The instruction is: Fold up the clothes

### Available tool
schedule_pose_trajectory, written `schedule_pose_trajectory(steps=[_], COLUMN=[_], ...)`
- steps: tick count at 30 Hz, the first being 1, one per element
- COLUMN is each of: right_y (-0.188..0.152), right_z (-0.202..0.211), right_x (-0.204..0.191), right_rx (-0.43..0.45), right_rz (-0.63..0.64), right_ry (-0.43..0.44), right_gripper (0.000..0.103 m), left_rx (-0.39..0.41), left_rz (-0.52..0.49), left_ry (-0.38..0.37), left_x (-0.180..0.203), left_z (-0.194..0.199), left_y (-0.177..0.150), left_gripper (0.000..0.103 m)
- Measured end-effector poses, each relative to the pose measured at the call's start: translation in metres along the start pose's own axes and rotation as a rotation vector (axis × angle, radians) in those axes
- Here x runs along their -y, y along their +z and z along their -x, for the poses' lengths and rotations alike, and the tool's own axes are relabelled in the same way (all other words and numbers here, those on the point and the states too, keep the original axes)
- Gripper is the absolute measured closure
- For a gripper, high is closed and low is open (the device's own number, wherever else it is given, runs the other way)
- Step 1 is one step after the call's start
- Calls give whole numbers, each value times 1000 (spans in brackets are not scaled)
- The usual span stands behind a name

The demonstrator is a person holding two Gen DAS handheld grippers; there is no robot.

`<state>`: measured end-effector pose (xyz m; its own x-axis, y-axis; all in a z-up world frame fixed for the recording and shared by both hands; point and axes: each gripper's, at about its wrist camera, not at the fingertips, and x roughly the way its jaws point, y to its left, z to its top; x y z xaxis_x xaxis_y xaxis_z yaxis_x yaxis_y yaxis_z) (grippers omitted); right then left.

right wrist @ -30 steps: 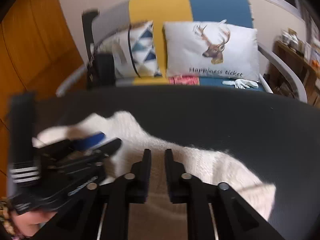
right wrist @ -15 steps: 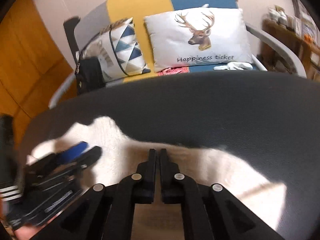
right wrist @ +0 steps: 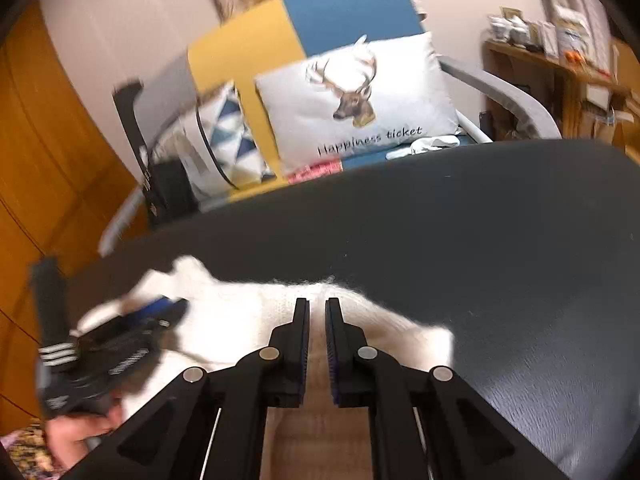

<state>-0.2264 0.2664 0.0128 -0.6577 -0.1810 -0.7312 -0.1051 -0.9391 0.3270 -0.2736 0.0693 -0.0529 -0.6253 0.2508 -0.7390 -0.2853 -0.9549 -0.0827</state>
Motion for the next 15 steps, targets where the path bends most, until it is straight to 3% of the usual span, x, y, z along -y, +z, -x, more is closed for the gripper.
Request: schedule_pose_trajectory(steps=[2,3,6,11,15], right_y=[-2,-4,-9,-13,-6], right_z=[-8,-11,-18,-19,-14], right_x=[-1,0,3,6,12], right_rx=[-14,-18,-15,-1,-11], right_rz=[19,26,42,36,-32], right_ry=[-64,-101,-200,-198,-122], right_gripper=[95,103,103,103,100], left_rx=[0,1,1,0,0], left_rz=[2,3,3,-2,-1], left_ry=[-2,-3,-4,2,0], left_x=[0,-1,0,1,0], left_z=[0,0,1,1,1], left_y=[0,0,-1,0,0], left_gripper=[64,64,64,64,64])
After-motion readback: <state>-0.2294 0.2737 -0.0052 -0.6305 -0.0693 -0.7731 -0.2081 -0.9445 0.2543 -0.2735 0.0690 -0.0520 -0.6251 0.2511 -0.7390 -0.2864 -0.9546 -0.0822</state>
